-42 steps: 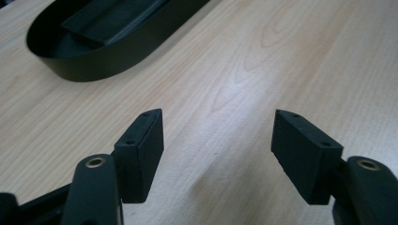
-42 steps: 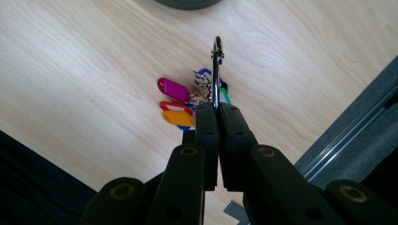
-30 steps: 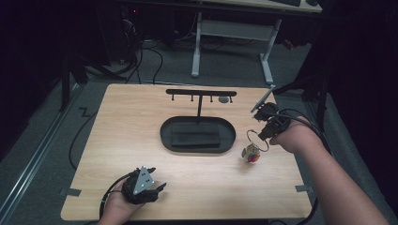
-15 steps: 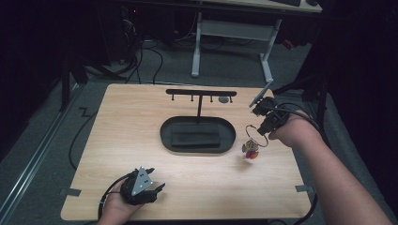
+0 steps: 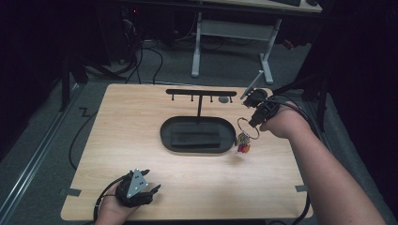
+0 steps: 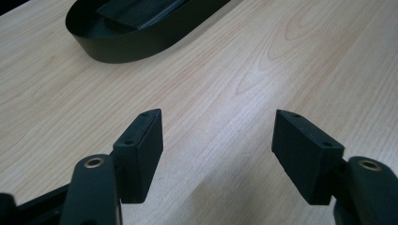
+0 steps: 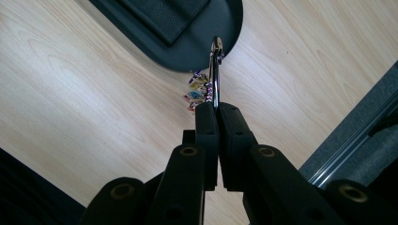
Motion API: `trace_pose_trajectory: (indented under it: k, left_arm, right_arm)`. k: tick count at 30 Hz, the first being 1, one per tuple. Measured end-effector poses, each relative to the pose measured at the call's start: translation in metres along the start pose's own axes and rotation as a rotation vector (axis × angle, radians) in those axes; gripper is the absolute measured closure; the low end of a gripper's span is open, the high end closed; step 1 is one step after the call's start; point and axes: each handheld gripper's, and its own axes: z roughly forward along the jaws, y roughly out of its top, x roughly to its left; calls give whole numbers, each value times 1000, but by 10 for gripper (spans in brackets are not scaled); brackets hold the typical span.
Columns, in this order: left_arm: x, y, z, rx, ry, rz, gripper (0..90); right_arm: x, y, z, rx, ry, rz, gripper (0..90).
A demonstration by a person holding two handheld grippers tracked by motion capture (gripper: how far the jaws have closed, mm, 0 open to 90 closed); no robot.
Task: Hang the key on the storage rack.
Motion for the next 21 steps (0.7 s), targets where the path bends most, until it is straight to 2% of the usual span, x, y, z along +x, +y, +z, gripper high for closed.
trace_pose_trajectory:
  k: [3,8,11,12,14,15,17,21]
  left_arm:
    - [0,-1,-4,-13,10,-9,345]
    - [0,-4,-8,-3,18,-11,345]
    - [-1,-7,-11,-7,22,-13,345]
    - [-1,-7,-12,-15,23,-11,345]
    - [-1,-8,-15,-21,29,-10,345]
    - [-1,-9,-16,-22,31,-14,345]
    - [-1,-10,-16,-22,34,-17,345]
    - [-1,-14,-20,-7,45,-22,345]
  right_arm:
    - [1,9,2,5,5,-12,880]
    - [1,18,3,2,0,-22,880]
    - [0,23,1,-16,-1,-32,880]
    - [0,26,0,-17,0,-21,880]
    - [-2,31,0,-31,3,-37,880]
    - [-1,33,0,-30,7,-18,880]
    - [-3,37,1,-34,5,-38,880]
    - [-3,45,4,-47,9,-39,880]
